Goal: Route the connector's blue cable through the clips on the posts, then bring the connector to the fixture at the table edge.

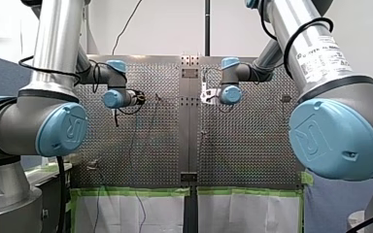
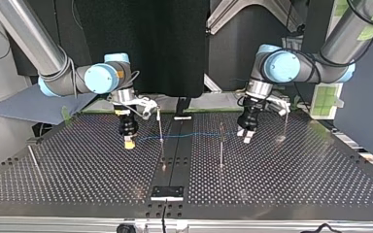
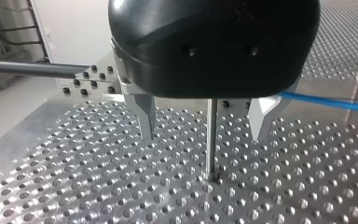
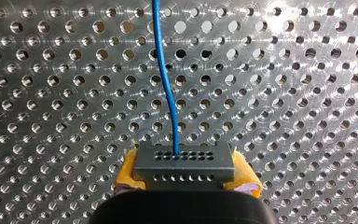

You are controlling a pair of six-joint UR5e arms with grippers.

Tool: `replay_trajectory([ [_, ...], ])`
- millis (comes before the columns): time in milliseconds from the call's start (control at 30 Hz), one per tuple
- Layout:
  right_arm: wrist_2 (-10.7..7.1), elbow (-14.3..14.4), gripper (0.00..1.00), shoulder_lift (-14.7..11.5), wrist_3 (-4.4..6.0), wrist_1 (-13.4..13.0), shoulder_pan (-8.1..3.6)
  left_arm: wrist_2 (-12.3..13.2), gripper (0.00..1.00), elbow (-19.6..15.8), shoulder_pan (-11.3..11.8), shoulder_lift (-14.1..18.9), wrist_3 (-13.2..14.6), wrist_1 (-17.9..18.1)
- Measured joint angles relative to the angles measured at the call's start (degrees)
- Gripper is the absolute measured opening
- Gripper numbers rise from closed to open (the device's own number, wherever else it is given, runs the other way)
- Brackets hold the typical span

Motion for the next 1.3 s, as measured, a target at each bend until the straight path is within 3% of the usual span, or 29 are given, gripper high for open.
replay_trajectory([
  [267,0.0,0.0,0.0,0.0,0.08,0.02,0.02,0.04,0.99,-0.32,-1.21,0.16,-1.55,-0.74],
  [1300,-0.49,0.0,0.0,0.11,0.53,0.06,-0.15,-0.25,0.99,-0.43,-3.7,1.2,0.42,-2.67],
])
